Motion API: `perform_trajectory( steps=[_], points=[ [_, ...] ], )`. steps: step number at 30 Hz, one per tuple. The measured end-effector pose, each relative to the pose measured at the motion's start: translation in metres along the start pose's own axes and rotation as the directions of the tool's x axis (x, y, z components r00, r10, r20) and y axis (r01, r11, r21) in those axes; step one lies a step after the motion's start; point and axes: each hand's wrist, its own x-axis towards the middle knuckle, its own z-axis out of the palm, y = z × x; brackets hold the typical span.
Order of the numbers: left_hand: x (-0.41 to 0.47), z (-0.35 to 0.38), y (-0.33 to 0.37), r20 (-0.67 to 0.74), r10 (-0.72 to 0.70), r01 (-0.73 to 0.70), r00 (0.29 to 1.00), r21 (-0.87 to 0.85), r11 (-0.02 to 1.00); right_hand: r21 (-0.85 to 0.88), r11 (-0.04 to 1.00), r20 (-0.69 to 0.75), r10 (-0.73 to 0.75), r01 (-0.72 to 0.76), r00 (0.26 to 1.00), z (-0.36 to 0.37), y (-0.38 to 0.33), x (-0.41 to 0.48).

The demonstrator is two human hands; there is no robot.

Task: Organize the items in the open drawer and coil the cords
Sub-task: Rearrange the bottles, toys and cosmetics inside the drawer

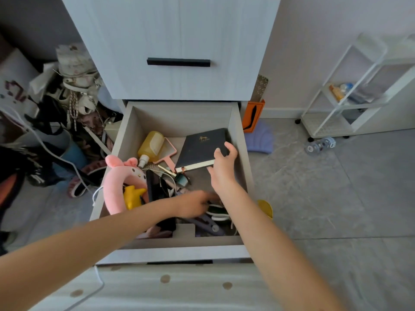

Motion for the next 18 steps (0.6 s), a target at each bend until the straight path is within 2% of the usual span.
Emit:
perform_trajectory(
  steps=[2,4,6,8,11,15,17,18],
  points=[
    [-0.004,-0.02,-0.011,-0.207,-0.12,0.121,0.971,-0.006,0.993,-0.292,0.951,0.019,-0.101,0.102,0.995,-0.006,0.003,0.002],
    [-0.004,-0.034,-0.028,-0.414,-0.304,0.307,0.858,-0.059,0.95,-0.571,0.81,0.06,-0.122,0.134,0.991,-0.012,0.002,0.005],
    [-0.004,-0.039,-0.034,-0.446,-0.412,0.429,0.795,-0.069,0.901,-0.756,0.645,0.094,-0.063,0.113,0.994,-0.017,0.002,0.008],
    [-0.005,-0.035,-0.03,-0.389,-0.463,0.497,0.797,-0.015,0.868,-0.889,0.443,0.127,-0.008,0.117,0.992,-0.019,0.005,0.004],
    [-0.004,-0.023,-0.035,-0.422,-0.376,0.41,0.825,-0.012,0.912,-0.977,0.138,0.161,-0.027,0.163,0.987,-0.023,0.014,0.004],
    [-0.009,-0.019,-0.043,-0.335,-0.249,0.265,0.909,0.003,0.964,-0.984,-0.055,0.176,-0.128,0.17,0.976,-0.027,0.015,0.009],
    [-0.01,-0.022,-0.045,-0.366,-0.239,0.245,0.899,-0.031,0.969,-0.975,-0.156,0.179,-0.148,0.156,0.973,-0.024,0.018,0.01],
    [-0.009,-0.025,-0.046,-0.414,-0.257,0.25,0.873,-0.072,0.966,-0.959,-0.244,0.19,-0.172,0.145,0.967,-0.021,0.02,0.011]
  ],
)
